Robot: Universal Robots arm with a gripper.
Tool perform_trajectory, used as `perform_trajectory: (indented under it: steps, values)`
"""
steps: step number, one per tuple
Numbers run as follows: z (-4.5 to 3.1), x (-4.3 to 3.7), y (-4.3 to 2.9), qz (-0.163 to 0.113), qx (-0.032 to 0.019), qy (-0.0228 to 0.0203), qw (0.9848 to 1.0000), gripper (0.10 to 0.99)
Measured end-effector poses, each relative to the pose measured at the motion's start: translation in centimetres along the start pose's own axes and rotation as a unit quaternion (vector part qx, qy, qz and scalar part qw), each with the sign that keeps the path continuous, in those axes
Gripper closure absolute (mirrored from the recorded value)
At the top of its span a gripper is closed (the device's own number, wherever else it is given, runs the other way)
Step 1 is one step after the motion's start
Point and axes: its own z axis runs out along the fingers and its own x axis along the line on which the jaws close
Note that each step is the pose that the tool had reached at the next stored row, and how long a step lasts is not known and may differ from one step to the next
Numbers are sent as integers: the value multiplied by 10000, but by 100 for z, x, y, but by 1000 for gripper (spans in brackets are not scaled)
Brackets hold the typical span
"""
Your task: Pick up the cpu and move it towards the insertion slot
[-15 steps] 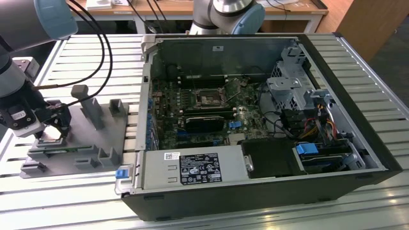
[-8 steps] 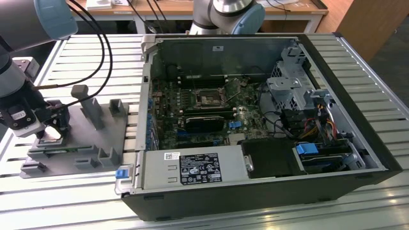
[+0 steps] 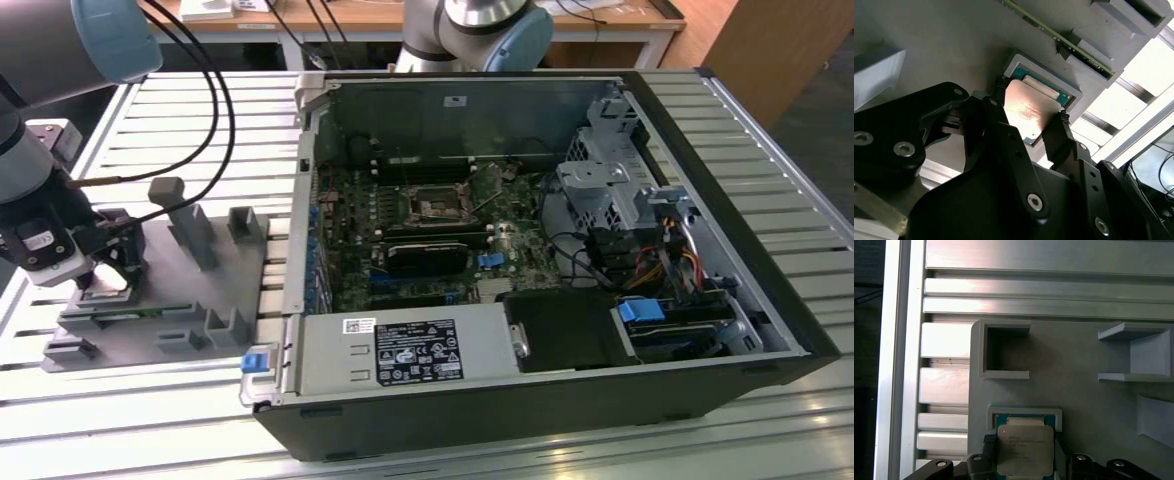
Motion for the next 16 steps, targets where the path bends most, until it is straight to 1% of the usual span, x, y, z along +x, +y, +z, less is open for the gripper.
perform_trajectory:
  steps: [16]
  values:
    - [-73,0,3,1,-1,-1,10000,545]
